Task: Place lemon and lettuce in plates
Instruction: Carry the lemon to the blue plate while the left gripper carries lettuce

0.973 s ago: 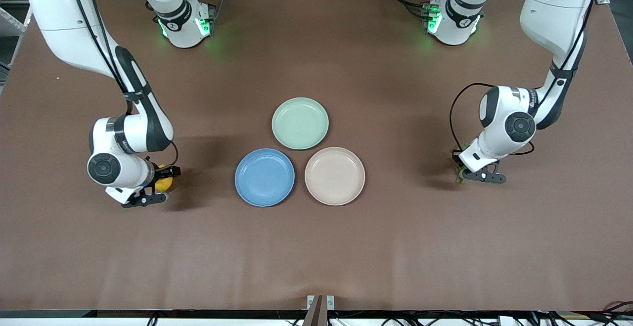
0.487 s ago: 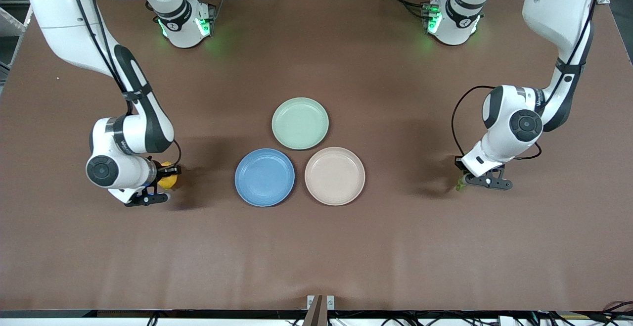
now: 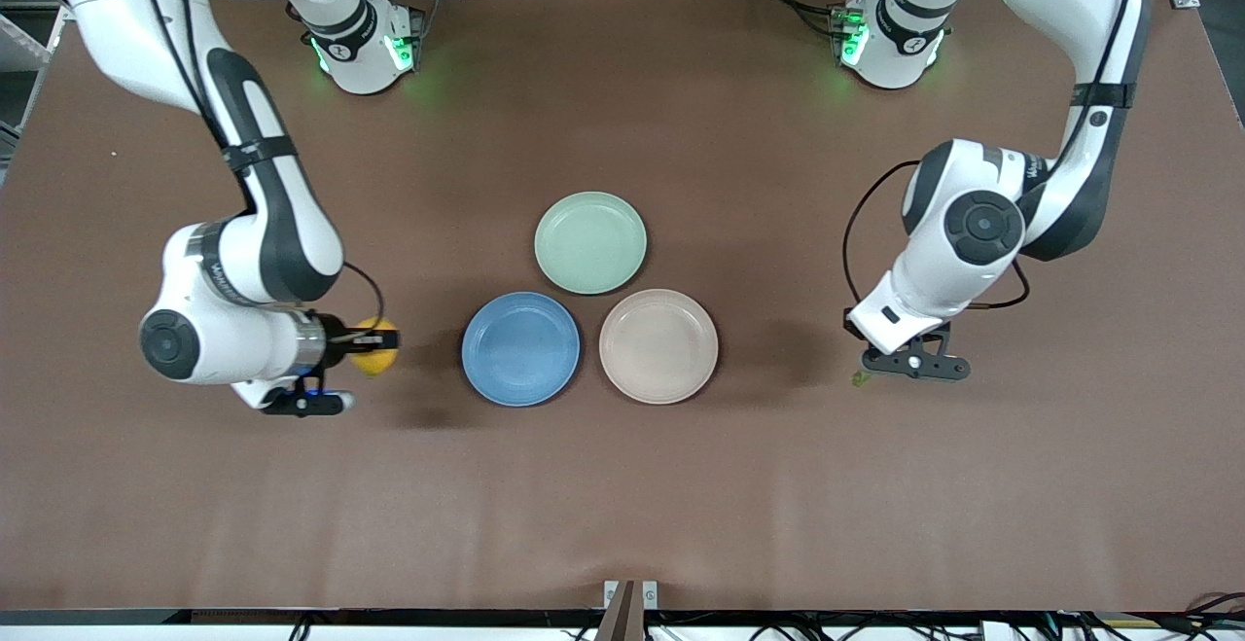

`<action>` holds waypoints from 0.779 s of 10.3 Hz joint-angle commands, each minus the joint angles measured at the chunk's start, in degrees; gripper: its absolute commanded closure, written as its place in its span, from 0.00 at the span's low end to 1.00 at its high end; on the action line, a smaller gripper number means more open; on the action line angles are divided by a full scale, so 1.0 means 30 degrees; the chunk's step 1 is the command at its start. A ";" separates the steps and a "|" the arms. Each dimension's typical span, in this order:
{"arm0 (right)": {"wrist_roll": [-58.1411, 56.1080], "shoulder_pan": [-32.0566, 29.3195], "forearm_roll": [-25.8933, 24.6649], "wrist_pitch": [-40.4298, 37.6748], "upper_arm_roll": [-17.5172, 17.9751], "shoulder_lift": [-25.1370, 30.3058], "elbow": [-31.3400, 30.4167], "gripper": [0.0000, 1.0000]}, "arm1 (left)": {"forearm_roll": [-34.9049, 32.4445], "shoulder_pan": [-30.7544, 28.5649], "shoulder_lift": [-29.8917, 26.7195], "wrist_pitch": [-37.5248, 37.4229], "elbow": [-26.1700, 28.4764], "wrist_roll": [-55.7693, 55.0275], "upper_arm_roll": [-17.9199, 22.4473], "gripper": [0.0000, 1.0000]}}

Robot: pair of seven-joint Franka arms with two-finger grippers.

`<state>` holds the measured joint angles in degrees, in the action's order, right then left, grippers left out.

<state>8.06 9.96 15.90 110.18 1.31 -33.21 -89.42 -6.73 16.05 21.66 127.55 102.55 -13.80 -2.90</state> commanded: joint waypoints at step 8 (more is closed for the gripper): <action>0.6102 0.4296 0.1498 0.5604 0.0061 -0.2699 0.0070 0.78 | 0.1012 0.3084 0.4376 -0.0299 -0.5467 -0.6935 -0.0382 1.00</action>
<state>26.14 22.89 19.15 126.04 1.60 -40.92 -89.66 -4.75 24.36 31.44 127.55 90.71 -31.17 -4.34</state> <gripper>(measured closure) 0.357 0.960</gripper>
